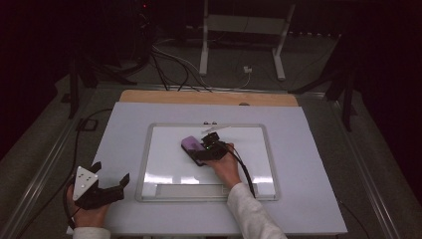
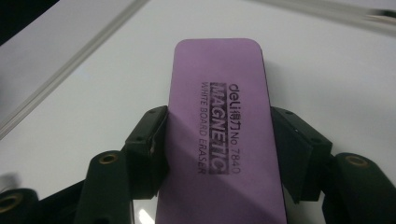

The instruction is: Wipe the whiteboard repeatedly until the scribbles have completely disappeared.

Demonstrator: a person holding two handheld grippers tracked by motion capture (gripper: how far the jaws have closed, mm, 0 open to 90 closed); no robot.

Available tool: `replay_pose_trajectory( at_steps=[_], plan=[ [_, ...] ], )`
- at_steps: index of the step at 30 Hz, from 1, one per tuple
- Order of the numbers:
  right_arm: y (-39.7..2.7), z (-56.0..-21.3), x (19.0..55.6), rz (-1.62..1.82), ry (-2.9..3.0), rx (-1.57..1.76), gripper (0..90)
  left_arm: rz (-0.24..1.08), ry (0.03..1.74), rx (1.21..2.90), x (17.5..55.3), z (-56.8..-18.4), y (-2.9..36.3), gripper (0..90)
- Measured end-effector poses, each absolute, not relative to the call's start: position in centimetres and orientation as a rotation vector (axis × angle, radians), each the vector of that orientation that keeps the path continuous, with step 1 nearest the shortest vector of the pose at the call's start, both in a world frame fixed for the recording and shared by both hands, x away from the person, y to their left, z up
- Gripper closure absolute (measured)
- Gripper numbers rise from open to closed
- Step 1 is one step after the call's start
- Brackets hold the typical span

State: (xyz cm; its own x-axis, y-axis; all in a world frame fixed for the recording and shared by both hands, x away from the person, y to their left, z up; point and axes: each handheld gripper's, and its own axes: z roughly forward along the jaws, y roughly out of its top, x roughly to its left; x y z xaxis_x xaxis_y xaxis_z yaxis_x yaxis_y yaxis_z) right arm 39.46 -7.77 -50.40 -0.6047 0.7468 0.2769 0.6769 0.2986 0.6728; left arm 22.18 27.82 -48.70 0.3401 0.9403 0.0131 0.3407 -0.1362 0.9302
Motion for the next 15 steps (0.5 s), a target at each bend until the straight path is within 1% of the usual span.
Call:
replay_pose_trajectory(
  at_steps=[4, 7, 11, 15],
  plan=[
    [-10.8, -50.2, 40.7, 1.127, 2.295, 1.516, 40.3, 0.807, 1.163, 1.672, 22.2, -48.7, 27.8, 0.6],
    [-12.3, -50.2, 41.0, 1.105, 2.238, 1.585, 40.3, 0.806, 1.161, 1.677, 22.2, -48.7, 27.7, 0.6],
    [-11.4, -50.2, 40.5, 1.127, 2.285, 1.528, 40.3, 0.807, 1.159, 1.681, 22.3, -48.7, 27.6, 0.6],
    [-8.6, -50.5, 39.4, 1.189, 2.395, 1.402, 40.3, 0.807, 1.158, 1.682, 22.3, -48.7, 27.6, 0.6]
  ],
)
